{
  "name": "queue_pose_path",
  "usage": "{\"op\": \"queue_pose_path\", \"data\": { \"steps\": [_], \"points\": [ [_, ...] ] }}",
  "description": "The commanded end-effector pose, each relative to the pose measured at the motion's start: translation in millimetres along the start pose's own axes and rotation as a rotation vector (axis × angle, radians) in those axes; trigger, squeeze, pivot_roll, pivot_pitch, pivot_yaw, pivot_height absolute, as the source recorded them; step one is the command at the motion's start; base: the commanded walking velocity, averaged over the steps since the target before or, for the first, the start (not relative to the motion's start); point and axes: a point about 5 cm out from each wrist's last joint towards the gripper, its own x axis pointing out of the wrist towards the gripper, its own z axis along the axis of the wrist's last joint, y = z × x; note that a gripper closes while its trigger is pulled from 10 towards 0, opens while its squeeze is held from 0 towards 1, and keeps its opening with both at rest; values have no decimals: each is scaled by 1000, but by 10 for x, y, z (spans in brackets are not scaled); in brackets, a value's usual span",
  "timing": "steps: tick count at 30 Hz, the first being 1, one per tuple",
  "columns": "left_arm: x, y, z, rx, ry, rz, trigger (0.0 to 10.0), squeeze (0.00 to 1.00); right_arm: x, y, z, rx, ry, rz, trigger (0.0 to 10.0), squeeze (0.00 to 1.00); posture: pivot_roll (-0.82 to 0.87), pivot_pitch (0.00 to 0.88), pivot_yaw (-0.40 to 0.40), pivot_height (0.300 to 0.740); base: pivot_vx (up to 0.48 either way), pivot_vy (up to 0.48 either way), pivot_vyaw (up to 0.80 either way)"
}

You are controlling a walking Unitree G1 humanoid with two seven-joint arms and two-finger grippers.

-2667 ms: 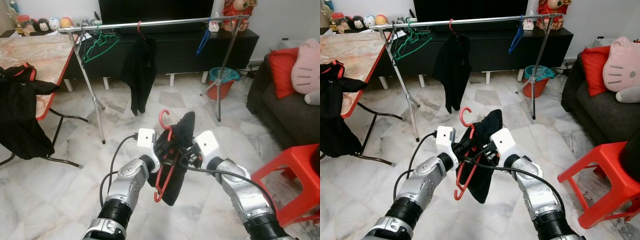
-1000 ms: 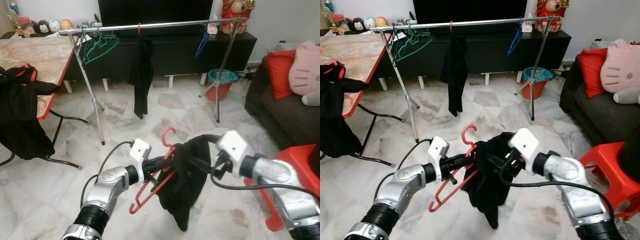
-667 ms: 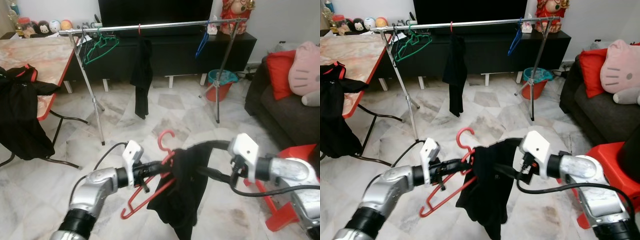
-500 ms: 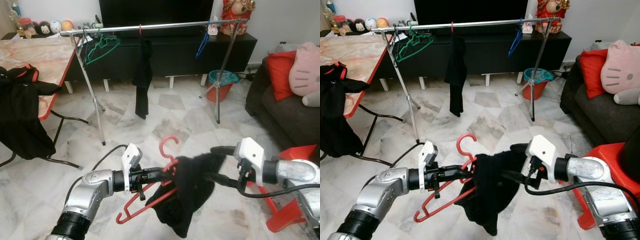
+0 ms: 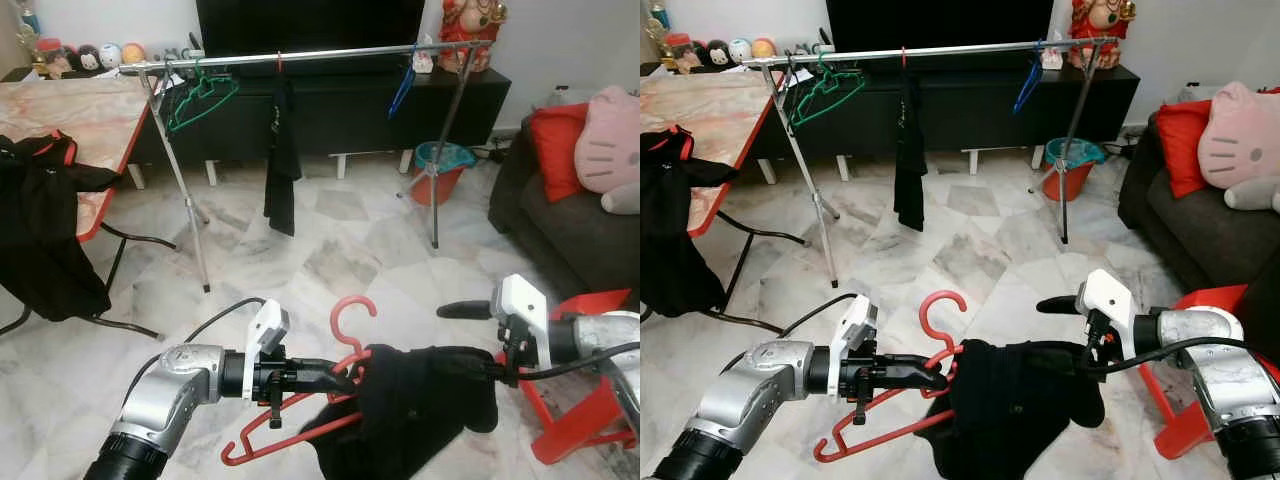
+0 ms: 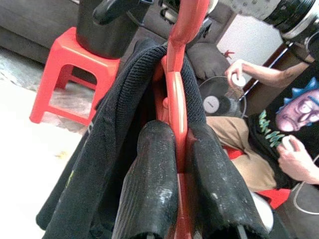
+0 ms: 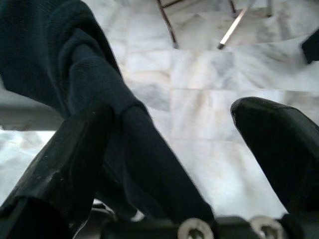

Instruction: Hang hanger

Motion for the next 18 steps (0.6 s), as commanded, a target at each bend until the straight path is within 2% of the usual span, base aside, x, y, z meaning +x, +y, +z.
{"op": "queue_pose_path", "data": {
  "steps": [1,8,17,18],
  "points": [
    [29,-63,106,36,-25,-54,10000,0,54,8,-24,27,-14,48,10000,0,-108,0,-31,732,0,0,0],
    [28,-76,127,35,-20,-62,10000,0,185,75,-128,107,-36,157,10000,0,-103,0,-30,732,0,0,0],
    [82,-121,137,34,-15,-93,10000,0,340,28,-183,105,-36,134,10000,0,-96,0,-32,732,0,0,0],
    [90,-118,140,35,-15,-93,10000,0,354,17,-170,109,-44,130,1020,0,-95,0,-32,732,0,0,0]
  ]
}}
